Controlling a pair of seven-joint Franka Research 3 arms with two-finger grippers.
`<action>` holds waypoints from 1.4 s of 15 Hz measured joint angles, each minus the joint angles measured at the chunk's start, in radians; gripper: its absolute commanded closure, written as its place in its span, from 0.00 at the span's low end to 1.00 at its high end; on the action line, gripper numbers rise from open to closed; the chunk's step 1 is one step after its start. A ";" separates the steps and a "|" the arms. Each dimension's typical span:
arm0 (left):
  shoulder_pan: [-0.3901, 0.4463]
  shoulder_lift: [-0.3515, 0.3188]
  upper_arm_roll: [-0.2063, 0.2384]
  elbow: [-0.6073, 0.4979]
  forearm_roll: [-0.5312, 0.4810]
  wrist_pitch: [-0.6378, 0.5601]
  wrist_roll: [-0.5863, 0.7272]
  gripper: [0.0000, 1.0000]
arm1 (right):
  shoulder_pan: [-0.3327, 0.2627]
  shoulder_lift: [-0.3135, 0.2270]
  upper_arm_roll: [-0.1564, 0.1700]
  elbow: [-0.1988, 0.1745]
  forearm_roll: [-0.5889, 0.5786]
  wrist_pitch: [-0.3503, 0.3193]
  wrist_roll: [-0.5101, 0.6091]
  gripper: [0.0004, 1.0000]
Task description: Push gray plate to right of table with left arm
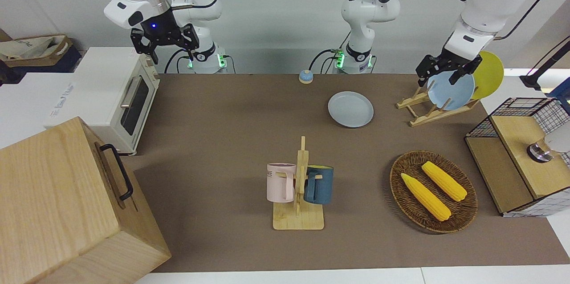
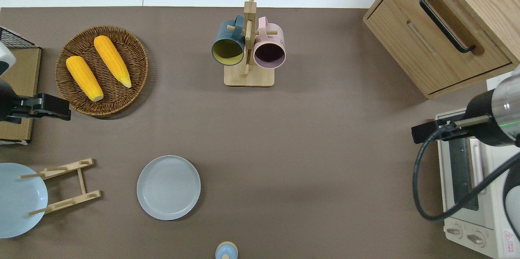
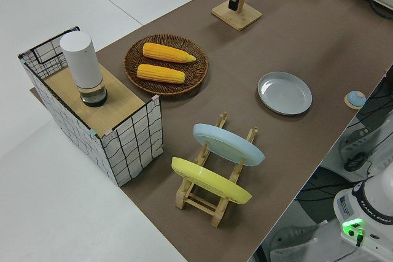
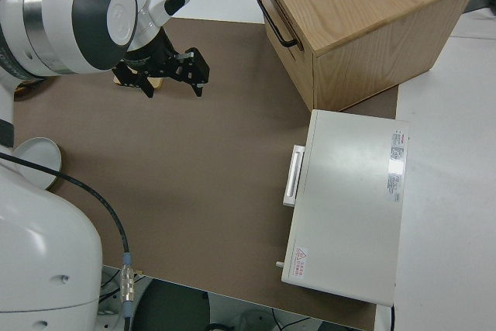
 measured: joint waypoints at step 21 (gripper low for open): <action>0.031 0.004 0.009 -0.048 -0.034 -0.134 -0.004 0.00 | 0.000 0.000 0.000 0.000 0.000 0.000 0.000 0.02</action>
